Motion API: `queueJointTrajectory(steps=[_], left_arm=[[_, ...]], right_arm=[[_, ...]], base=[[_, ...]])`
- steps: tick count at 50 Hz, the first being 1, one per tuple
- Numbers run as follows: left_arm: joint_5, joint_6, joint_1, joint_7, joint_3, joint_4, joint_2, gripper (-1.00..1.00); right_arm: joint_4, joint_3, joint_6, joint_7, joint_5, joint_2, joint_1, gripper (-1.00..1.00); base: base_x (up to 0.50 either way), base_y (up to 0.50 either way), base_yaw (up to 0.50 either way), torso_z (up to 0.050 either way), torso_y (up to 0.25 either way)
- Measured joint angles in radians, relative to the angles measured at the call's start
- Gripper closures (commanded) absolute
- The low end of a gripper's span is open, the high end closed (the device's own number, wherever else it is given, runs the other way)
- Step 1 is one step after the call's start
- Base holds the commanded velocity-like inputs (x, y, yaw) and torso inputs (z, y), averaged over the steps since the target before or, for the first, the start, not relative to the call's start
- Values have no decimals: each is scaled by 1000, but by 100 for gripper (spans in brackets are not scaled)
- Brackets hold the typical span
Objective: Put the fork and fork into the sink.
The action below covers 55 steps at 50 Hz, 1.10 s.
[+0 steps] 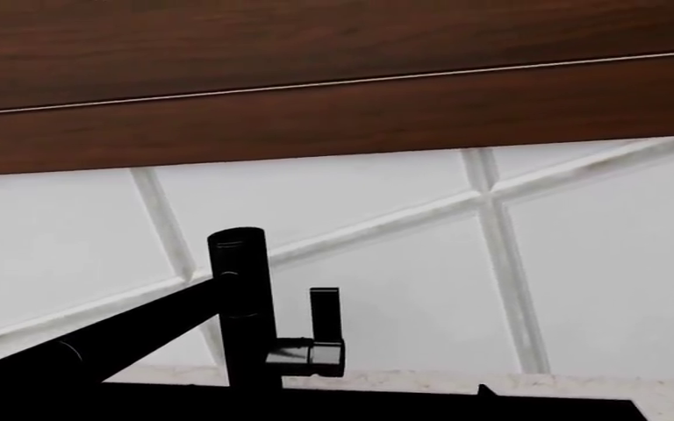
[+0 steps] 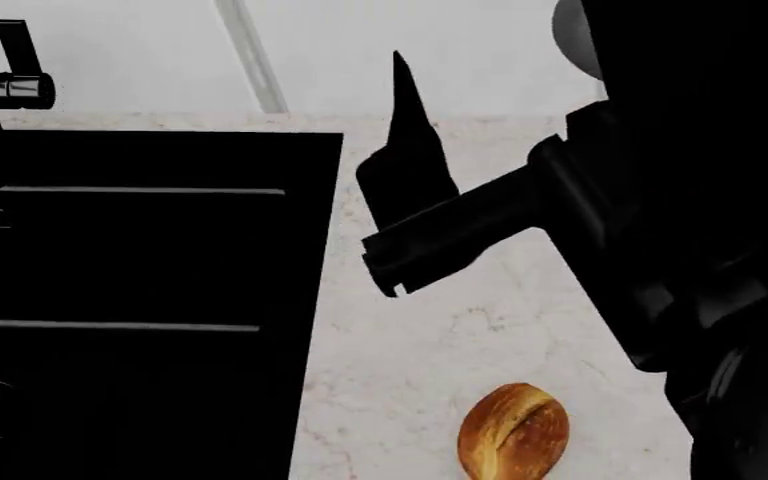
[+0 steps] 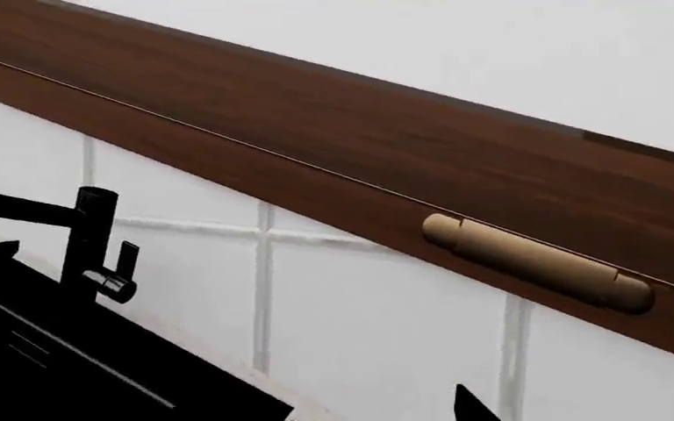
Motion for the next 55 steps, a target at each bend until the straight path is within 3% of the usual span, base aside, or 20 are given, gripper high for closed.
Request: queueJointTrajectory(steps=[14, 36, 55], left_arm=[[-9, -3, 4, -3, -6, 10, -2, -100], [-18, -6, 11, -8, -6, 23, -3, -100], [-24, -11, 9, -12, 4, 30, -3, -100]], right_arm=[[-57, 92, -73, 156, 1, 40, -153, -100], [-103, 156, -187, 141, -133, 62, -301, -100], [-101, 174, -219, 128, -138, 63, -320, -100]], base=[[0, 0, 0, 0, 0], [0, 0, 0, 0, 0], [-456, 333, 0, 0, 0]])
